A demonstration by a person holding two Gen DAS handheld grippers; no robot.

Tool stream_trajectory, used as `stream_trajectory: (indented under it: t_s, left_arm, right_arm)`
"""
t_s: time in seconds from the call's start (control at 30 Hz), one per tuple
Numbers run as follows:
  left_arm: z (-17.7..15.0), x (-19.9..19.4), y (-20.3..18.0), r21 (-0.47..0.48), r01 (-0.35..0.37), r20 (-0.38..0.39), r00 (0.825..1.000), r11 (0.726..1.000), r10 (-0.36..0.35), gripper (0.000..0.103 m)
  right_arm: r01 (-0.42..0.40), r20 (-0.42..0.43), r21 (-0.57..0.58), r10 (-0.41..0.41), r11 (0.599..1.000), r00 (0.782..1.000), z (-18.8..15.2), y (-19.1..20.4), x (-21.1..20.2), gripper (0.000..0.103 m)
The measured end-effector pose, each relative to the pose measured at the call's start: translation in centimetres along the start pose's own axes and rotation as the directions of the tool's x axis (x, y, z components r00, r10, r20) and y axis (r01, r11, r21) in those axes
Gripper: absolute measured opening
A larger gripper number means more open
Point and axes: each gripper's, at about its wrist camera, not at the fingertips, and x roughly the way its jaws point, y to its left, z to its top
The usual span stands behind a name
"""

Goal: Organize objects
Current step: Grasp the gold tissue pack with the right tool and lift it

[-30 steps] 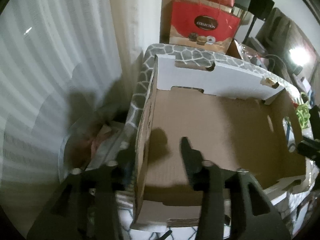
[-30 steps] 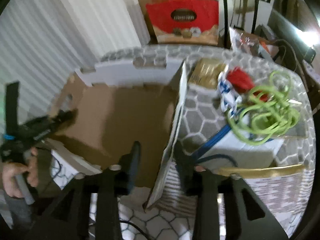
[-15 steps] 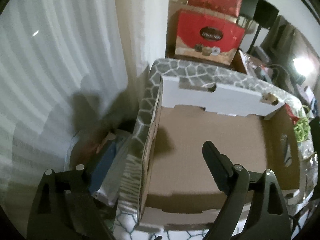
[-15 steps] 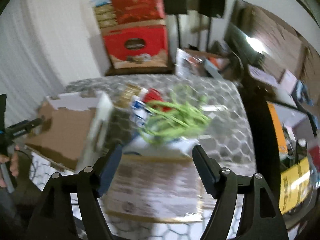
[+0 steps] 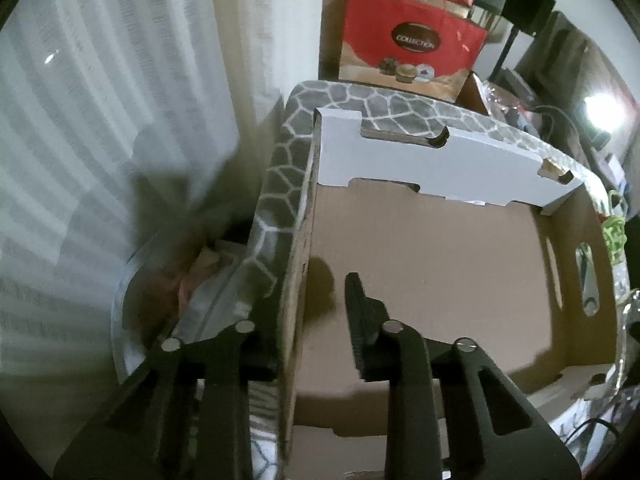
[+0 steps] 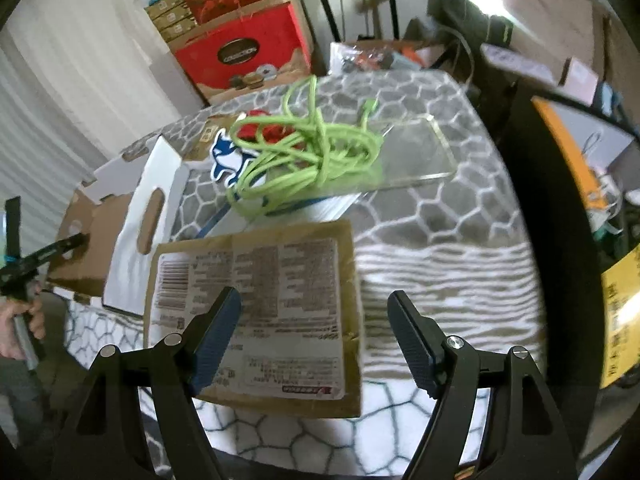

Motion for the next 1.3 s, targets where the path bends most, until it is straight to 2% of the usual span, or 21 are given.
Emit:
stream_trajectory:
  t_s: [0.03, 0.1, 0.2, 0.37, 0.5, 0.6, 0.73, 0.77, 0.83, 0.87, 0.9, 1.07, 1.3]
  left_arm:
    - [0.0, 0.0, -0.1, 0.003, -0.002, 0.000, 1.000, 1.000, 0.002, 0.020]
    - [0.0, 0.0, -0.2, 0.005, -0.006, 0.001, 1.000, 1.000, 0.006, 0.020]
    - [0.1, 0.0, -0.2, -0.003, -0.004, 0.003, 1.000, 1.000, 0.004, 0.020]
    - [0.2, 0.1, -0.1, -0.006, -0.004, 0.005, 1.000, 1.000, 0.004, 0.020]
    - [0.1, 0.1, -0.1, -0.008, -0.003, 0.006, 1.000, 1.000, 0.003, 0.020]
    - [0.1, 0.1, -0.1, -0.011, 0.001, 0.006, 1.000, 1.000, -0.001, 0.020]
    - [0.1, 0.0, -0.2, -0.013, 0.002, 0.007, 1.000, 1.000, -0.002, 0.020]
    - [0.1, 0.0, -0.1, -0.013, 0.003, 0.007, 1.000, 1.000, -0.003, 0.020]
    - [0.1, 0.0, -0.1, -0.014, 0.006, 0.008, 1.000, 1.000, -0.006, 0.020]
    - [0.1, 0.0, 0.0, -0.014, 0.008, 0.008, 1.000, 1.000, -0.007, 0.020]
    - [0.1, 0.0, 0.0, -0.013, 0.009, 0.008, 1.000, 1.000, -0.009, 0.020]
    - [0.0, 0.0, 0.0, -0.012, 0.011, 0.008, 1.000, 1.000, -0.010, 0.020]
    - [-0.1, 0.0, -0.2, -0.010, 0.003, 0.009, 1.000, 1.000, -0.003, 0.020]
  right_arm:
    - [-0.013, -0.005, 0.005, 0.013, 1.000, 1.000, -0.1, 0.0, 0.2, 0.066]
    - [-0.047, -0.008, 0.015, 0.047, 0.999, 0.999, 0.0, 0.0, 0.4, 0.045]
    - [-0.019, 0.021, 0.001, 0.018, 1.000, 1.000, 0.0, 0.1, 0.0, 0.020]
    - [-0.093, 0.069, -0.009, 0.093, 0.996, 0.993, 0.3, 0.5, -1.5, 0.010]
    - [-0.123, 0.123, -0.032, 0.126, 0.992, 0.984, 0.8, 1.5, -3.1, 0.003]
    - [-0.123, 0.155, -0.062, 0.131, 0.990, 0.979, 1.6, 2.5, -4.3, 0.002]
    - [-0.098, 0.156, -0.087, 0.111, 0.991, 0.982, 2.7, 3.2, -5.2, 0.006]
    - [-0.065, 0.156, -0.087, 0.078, 0.994, 0.985, 2.9, 3.3, -5.1, 0.007]
    - [-0.012, 0.145, -0.076, 0.023, 0.997, 0.989, 2.7, 3.0, -4.7, 0.034]
    - [-0.007, 0.130, -0.060, 0.015, 0.998, 0.991, 2.5, 2.7, -4.4, 0.062]
    - [-0.024, 0.125, -0.036, 0.028, 0.999, 0.992, 2.0, 2.2, -4.1, 0.071]
    - [-0.087, 0.099, 0.066, 0.080, 0.994, 0.992, -0.8, -0.7, -2.9, 0.069]
    - [-0.210, 0.060, 0.237, 0.201, 0.948, 0.978, -3.8, -4.0, -0.6, 0.069]
